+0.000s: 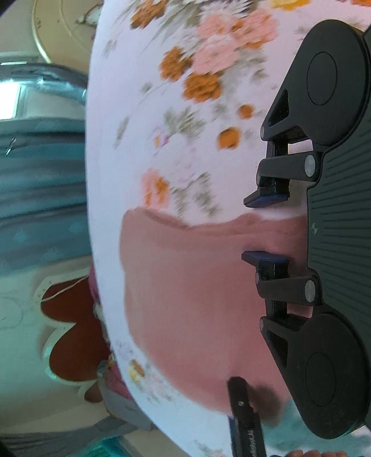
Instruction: Fold small clothes
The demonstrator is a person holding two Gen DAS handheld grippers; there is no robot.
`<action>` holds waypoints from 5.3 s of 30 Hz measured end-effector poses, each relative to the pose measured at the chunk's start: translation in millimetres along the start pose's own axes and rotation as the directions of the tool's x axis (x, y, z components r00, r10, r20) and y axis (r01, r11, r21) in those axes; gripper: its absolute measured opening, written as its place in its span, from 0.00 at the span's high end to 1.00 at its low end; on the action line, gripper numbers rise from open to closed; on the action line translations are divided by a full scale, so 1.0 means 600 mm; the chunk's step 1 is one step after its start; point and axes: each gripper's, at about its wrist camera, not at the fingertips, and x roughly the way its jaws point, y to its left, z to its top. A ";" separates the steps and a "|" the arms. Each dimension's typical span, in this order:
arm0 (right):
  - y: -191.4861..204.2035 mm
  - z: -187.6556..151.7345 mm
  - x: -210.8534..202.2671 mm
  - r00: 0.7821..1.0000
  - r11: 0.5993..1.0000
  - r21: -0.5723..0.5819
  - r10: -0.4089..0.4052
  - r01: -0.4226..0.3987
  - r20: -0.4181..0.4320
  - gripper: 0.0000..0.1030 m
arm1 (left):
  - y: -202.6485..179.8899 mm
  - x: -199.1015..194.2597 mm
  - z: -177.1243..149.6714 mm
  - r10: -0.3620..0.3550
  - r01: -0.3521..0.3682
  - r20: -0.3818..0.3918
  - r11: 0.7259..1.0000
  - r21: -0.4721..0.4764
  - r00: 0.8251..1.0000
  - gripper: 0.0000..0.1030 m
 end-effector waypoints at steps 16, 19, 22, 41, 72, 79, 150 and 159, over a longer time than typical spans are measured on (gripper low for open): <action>-0.006 -0.013 0.005 1.000 0.999 0.031 -0.008 0.008 0.008 0.67 | -0.019 0.003 -0.005 0.059 -0.059 0.005 0.997 0.039 0.998 0.00; -0.004 -0.017 0.005 1.000 1.000 0.015 -0.009 0.008 0.016 0.66 | -0.025 0.005 -0.008 0.085 -0.085 0.009 0.996 0.035 0.996 0.00; -0.008 -0.015 0.006 1.000 1.000 0.020 0.000 -0.001 0.012 0.66 | -0.032 0.006 -0.008 0.131 -0.131 0.006 0.991 0.014 0.991 0.00; 0.003 -0.013 -0.021 0.999 0.999 0.018 -0.030 0.030 -0.013 0.44 | -0.041 -0.017 -0.021 0.214 -0.213 -0.007 0.965 -0.152 0.977 0.02; 0.052 -0.231 -0.644 0.903 0.996 -0.079 -0.009 0.048 0.429 0.00 | -0.239 -0.589 -0.203 0.267 -0.281 0.248 0.960 0.019 0.931 0.00; 0.062 -0.246 -0.692 0.886 0.995 -0.086 0.003 0.041 0.463 0.00 | -0.250 -0.645 -0.216 0.276 -0.287 0.295 0.958 -0.006 0.915 0.00; 0.043 -0.243 -0.686 0.893 0.995 -0.101 0.033 0.014 0.448 0.00 | -0.273 -0.654 -0.222 0.290 -0.306 0.320 0.952 -0.003 0.902 0.00; 0.038 -0.234 -0.654 0.905 0.995 -0.092 0.011 0.030 0.425 0.00 | -0.255 -0.621 -0.203 0.270 -0.288 0.345 0.958 -0.001 0.899 0.00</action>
